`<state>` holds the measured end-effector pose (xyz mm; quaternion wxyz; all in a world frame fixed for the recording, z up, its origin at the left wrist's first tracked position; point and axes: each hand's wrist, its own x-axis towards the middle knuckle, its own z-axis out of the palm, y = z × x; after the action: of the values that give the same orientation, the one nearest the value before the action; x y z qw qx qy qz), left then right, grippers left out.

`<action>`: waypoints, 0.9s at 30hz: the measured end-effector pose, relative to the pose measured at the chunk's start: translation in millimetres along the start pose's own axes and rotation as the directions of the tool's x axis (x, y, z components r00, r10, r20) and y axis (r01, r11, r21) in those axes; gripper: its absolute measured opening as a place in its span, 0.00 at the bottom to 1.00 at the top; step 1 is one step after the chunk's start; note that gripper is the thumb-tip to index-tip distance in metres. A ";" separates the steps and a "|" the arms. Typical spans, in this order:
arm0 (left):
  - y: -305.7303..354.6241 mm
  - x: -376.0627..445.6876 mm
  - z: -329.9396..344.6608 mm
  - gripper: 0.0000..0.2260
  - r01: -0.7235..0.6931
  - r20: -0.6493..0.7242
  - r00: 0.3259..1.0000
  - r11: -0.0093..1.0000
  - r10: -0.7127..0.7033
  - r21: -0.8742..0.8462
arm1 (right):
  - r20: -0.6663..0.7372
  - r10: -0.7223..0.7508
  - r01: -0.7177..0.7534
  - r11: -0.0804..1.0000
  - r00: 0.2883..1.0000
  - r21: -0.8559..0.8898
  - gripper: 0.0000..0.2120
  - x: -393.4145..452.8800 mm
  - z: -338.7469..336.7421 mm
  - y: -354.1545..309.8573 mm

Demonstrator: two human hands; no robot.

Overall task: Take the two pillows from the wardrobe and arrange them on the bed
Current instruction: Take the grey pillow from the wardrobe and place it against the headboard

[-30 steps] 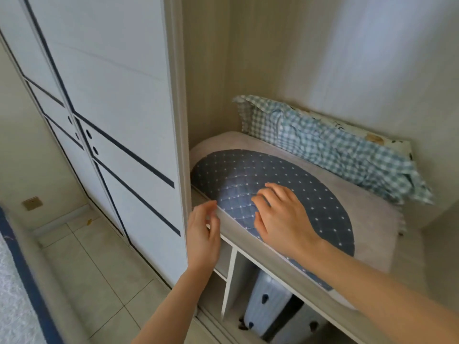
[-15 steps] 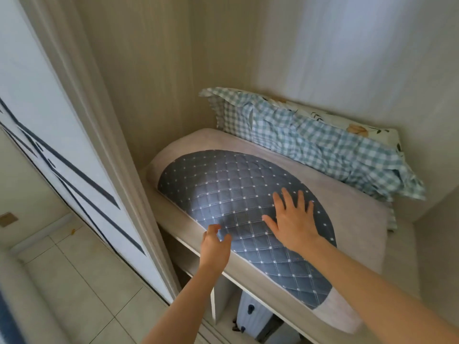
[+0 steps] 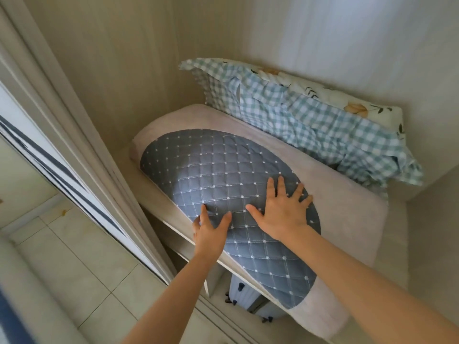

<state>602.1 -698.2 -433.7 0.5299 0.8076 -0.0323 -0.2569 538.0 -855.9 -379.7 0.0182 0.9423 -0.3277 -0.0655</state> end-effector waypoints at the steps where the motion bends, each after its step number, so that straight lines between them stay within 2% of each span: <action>1: -1.4 -1.6 -2.7 0.40 0.010 -0.012 1.000 1.000 -0.010 -0.007 | 0.005 0.007 -0.007 1.000 1.000 0.004 0.46 -7.8 0.7 -4.1; 7: -9.3 -12.7 -17.4 0.42 0.059 -0.094 0.993 0.997 -0.064 -0.058 | 0.118 0.028 -0.028 1.000 0.993 0.000 0.41 -54.2 -14.0 -33.2; 9: -14.8 -15.4 -23.9 0.43 0.063 -0.097 0.993 0.995 -0.071 -0.082 | 0.114 -0.001 0.000 1.000 0.993 0.007 0.37 -60.9 -28.5 -32.0; 11: -20.1 -17.3 -29.9 0.43 0.065 -0.080 0.994 0.993 -0.073 -0.102 | -0.003 -0.026 0.026 0.995 1.000 0.093 0.31 -59.9 -43.8 -19.2; 13: -21.6 -18.8 -35.3 0.46 0.102 -0.053 0.993 0.986 -0.110 -0.135 | -0.166 0.030 -0.004 0.988 0.986 0.157 0.27 -51.8 -53.5 0.8; 14: -21.2 -18.9 -37.1 0.49 0.148 -0.040 0.987 0.977 -0.156 -0.155 | -0.202 0.084 -0.053 0.986 0.976 0.156 0.26 -46.4 -53.8 12.7; 15: -20.8 -19.3 -38.5 0.52 0.211 -0.026 0.975 0.962 -0.219 -0.173 | -0.185 0.149 -0.122 0.981 0.971 0.153 0.26 -41.6 -51.1 24.8; 17: -20.4 -21.6 -40.3 0.55 0.343 0.028 0.938 0.913 -0.346 -0.221 | -0.052 0.277 -0.269 0.955 0.959 0.123 0.32 -37.7 -38.6 45.3; 18: -20.9 -22.8 -40.7 0.56 0.390 0.074 0.920 0.881 -0.385 -0.267 | -0.003 0.323 -0.322 0.942 0.946 0.093 0.36 -37.4 -30.0 52.9; 20: -21.7 -24.4 -40.7 0.56 0.434 0.144 0.900 0.819 -0.411 -0.375 | 0.011 0.370 -0.369 0.927 0.929 0.062 0.40 -38.3 -15.3 61.5; 23: -17.7 -27.5 -39.6 0.56 0.412 0.132 0.909 0.806 -0.395 -0.425 | 0.010 0.378 -0.377 0.922 0.926 0.089 0.42 -39.6 -6.6 62.0; 27: -10.0 -41.5 -44.4 0.65 0.187 0.033 0.982 0.946 -0.185 -0.263 | 0.032 0.373 -0.372 0.910 0.927 0.183 0.41 -45.6 -6.5 61.2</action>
<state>583.9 -643.0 -413.0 0.6065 0.7278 0.0764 -0.3110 465.8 -875.7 -363.5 -0.0568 0.8602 -0.5060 -0.0282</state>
